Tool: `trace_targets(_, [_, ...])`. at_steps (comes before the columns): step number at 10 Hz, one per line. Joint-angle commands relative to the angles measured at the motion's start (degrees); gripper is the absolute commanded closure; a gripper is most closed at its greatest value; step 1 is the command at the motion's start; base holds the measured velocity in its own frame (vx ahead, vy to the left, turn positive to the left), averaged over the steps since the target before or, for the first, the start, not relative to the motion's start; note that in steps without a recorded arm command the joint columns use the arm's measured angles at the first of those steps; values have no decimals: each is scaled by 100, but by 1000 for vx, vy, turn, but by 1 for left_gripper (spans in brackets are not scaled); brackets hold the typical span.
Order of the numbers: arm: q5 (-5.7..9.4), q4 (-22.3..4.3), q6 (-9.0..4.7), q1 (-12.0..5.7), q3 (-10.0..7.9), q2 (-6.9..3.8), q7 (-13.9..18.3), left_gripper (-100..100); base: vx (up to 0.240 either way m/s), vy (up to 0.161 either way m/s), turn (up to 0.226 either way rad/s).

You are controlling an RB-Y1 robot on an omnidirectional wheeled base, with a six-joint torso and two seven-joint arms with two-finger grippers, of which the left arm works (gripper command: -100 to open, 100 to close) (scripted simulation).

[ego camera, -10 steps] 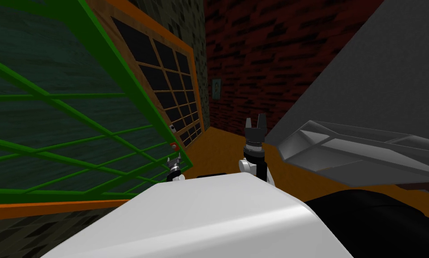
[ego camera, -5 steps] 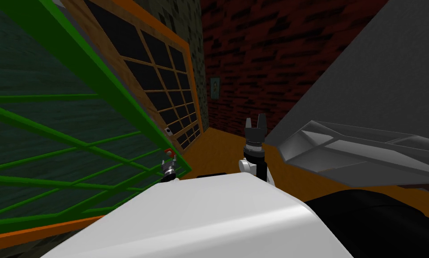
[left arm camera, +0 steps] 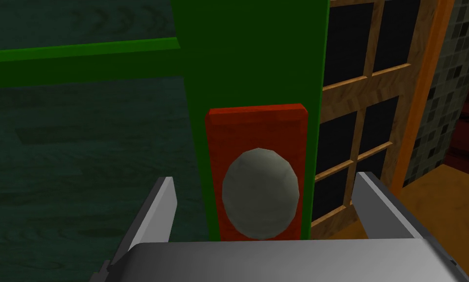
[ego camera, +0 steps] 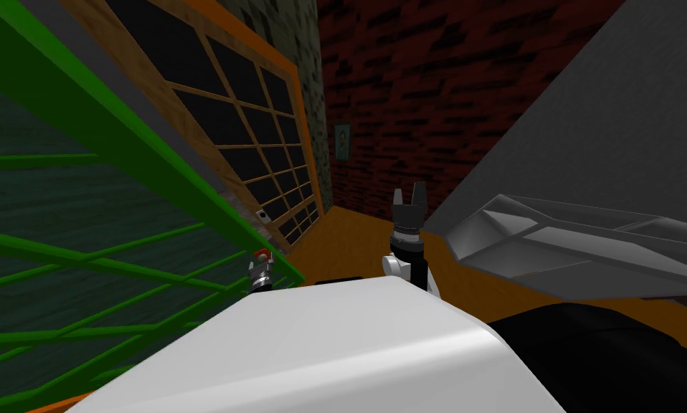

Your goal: Pull the door open

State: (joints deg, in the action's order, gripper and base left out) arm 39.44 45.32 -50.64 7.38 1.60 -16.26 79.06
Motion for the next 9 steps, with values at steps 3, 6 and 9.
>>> trace_targets(3, [7,-69,-26,-3,2,-72,92,100,62,14,-6])
trace_targets(6, [7,-69,-26,-3,2,-72,92,100,-14,0,-5])
trace_targets(9, [-42,-20,-20,24,104,-112,168,100,-40,4,-18])
